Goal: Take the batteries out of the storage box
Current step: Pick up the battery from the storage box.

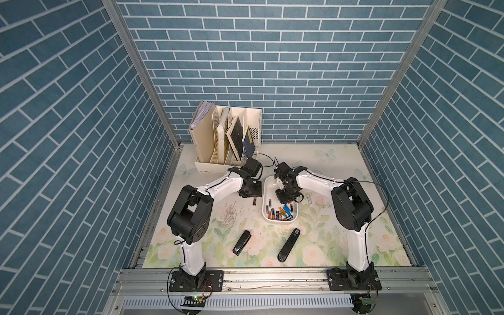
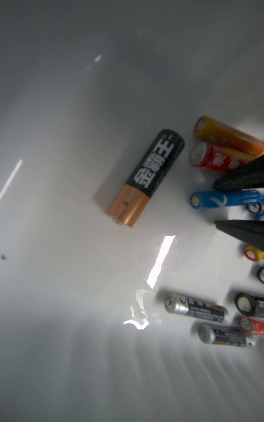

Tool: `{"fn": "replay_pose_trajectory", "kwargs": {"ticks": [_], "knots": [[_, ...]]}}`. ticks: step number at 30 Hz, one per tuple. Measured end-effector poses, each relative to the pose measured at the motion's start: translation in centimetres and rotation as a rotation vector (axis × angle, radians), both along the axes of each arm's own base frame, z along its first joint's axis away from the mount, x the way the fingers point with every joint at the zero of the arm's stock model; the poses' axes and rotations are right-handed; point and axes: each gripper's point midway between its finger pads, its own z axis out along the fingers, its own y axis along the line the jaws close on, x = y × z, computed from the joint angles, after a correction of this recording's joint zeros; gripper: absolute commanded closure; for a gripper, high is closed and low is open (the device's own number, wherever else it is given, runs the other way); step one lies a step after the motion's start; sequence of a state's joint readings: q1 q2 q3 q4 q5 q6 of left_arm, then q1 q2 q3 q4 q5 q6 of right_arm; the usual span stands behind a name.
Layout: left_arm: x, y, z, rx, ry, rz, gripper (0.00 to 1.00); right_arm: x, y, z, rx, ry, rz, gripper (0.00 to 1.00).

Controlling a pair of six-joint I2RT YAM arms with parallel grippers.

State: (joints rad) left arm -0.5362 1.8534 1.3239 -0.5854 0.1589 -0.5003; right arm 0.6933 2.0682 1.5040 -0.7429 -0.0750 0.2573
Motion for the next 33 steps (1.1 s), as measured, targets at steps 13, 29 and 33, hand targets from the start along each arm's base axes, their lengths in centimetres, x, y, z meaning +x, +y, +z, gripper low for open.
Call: {"fn": "replay_pose_trajectory", "kwargs": {"ticks": [13,29,33], "knots": [[-0.01,0.01,-0.01,0.001,0.000,-0.002,0.48,0.09,0.11,-0.09,0.001,-0.002,0.002,0.84],[-0.45,0.29,-0.18,0.016,0.015,-0.020,0.48,0.17,0.37,-0.03,0.003,-0.005,0.006,0.85],[-0.52,0.33,-0.13,0.019,0.019,-0.021,0.48,0.15,0.43,-0.04,0.006,-0.003,0.007,0.85]]}}
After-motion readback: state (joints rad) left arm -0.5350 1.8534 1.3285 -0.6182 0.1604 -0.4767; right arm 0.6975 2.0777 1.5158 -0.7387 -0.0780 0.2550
